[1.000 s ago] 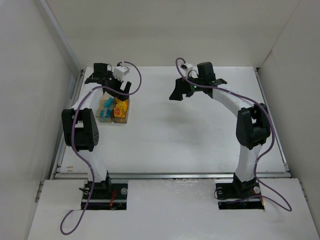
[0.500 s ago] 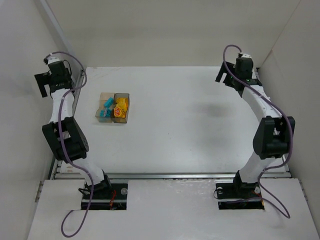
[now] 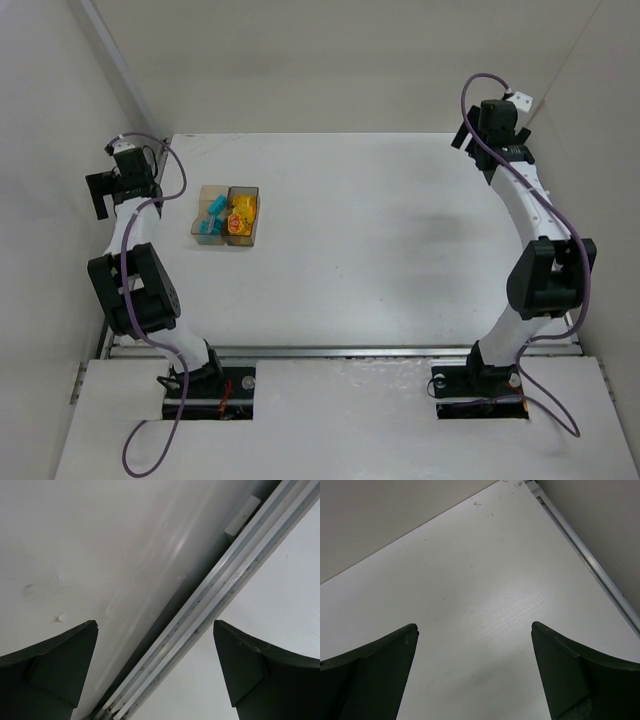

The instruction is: Sort the legos into containers by color

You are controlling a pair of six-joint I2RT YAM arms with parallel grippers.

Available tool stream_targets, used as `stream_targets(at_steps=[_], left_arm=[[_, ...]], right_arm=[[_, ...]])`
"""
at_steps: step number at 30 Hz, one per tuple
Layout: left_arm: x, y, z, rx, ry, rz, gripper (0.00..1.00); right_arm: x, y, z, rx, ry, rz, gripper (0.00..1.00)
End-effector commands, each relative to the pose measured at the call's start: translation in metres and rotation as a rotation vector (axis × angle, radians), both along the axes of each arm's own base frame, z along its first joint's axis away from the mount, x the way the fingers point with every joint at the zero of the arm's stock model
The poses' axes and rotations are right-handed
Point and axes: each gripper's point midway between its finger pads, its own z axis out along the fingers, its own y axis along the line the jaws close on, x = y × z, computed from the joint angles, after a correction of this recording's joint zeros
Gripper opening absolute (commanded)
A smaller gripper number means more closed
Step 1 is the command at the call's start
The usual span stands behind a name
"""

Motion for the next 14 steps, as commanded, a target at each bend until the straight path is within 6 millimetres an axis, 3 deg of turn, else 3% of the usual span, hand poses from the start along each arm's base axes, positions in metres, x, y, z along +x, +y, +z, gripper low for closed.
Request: stream_targets(at_steps=[1,5,14], left_arm=[[-0.006,0.004,0.035,0.054,-0.099,0.020,1.00],[-0.005,0.001,0.043,0.045,-0.125,0.007,1.00],[-0.006,-0.003,0.054,0.038,-0.156,-0.005,1.00]], right_arm=[[-0.001,0.000,0.017,-0.006,-0.012,-0.008,1.00],[-0.003,0.003,0.019,-0.009,-0.028,0.022,1.00],[-0.015,0.019,0.043,-0.018,-0.152,0.143,1.00]])
